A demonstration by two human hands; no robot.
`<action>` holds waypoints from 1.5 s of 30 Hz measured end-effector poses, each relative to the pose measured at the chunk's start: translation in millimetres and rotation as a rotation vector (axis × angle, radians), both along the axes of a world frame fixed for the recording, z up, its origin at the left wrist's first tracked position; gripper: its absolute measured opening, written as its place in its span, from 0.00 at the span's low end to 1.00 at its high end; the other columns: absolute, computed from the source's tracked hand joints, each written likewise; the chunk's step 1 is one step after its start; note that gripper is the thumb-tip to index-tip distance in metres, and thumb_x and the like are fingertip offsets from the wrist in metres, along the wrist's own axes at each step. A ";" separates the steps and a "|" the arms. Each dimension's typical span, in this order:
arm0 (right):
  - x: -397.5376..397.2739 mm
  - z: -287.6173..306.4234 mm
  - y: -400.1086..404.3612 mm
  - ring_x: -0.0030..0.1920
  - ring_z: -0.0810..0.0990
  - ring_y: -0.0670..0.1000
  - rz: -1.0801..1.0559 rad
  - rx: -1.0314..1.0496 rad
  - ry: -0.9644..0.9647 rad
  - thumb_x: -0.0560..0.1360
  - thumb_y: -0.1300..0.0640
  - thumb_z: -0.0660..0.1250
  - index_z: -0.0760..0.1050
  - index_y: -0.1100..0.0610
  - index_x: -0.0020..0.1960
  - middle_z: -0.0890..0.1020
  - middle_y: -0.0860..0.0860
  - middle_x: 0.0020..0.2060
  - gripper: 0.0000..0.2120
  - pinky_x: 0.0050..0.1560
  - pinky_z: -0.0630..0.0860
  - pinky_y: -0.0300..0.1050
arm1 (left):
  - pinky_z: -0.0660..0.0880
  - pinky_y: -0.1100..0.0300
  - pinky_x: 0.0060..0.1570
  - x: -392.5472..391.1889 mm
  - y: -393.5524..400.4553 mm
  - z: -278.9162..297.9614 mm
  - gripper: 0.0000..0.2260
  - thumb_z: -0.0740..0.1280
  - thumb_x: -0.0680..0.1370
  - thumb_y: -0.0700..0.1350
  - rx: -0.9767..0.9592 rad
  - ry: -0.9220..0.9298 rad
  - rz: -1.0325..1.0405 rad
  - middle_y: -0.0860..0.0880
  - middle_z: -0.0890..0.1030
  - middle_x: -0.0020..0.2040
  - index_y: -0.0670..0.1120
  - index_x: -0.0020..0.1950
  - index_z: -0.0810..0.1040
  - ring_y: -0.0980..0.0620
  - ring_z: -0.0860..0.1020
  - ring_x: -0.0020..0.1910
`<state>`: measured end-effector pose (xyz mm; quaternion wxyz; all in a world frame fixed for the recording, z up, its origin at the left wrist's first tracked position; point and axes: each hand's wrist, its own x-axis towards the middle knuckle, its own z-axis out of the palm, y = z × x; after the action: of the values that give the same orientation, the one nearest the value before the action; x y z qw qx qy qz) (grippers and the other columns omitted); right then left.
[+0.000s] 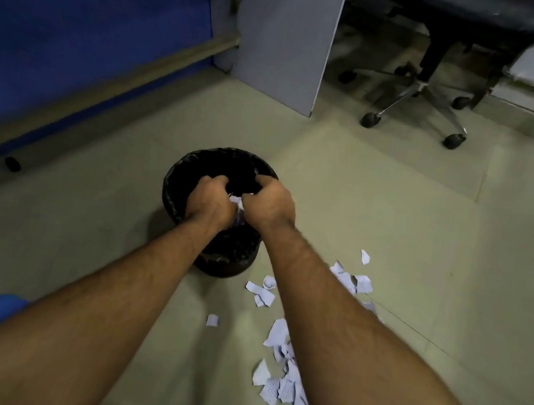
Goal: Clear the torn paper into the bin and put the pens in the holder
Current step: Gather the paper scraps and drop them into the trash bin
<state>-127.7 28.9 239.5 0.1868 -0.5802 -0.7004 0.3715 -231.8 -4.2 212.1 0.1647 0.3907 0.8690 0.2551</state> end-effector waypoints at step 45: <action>155.8 -253.9 -149.6 0.66 0.73 0.63 -0.283 -0.100 -0.283 0.69 0.54 0.67 0.74 0.55 0.68 0.74 0.59 0.68 0.27 0.64 0.70 0.54 | 0.67 0.53 0.69 157.6 -110.9 -237.9 0.24 0.60 0.78 0.38 -0.223 -0.029 -0.374 0.43 0.62 0.76 0.45 0.74 0.65 0.43 0.67 0.71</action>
<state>28.1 -120.7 -14.5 0.1080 -0.7278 -0.6117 0.2905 -74.3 -115.0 -25.8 0.2638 0.5210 0.8016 0.1281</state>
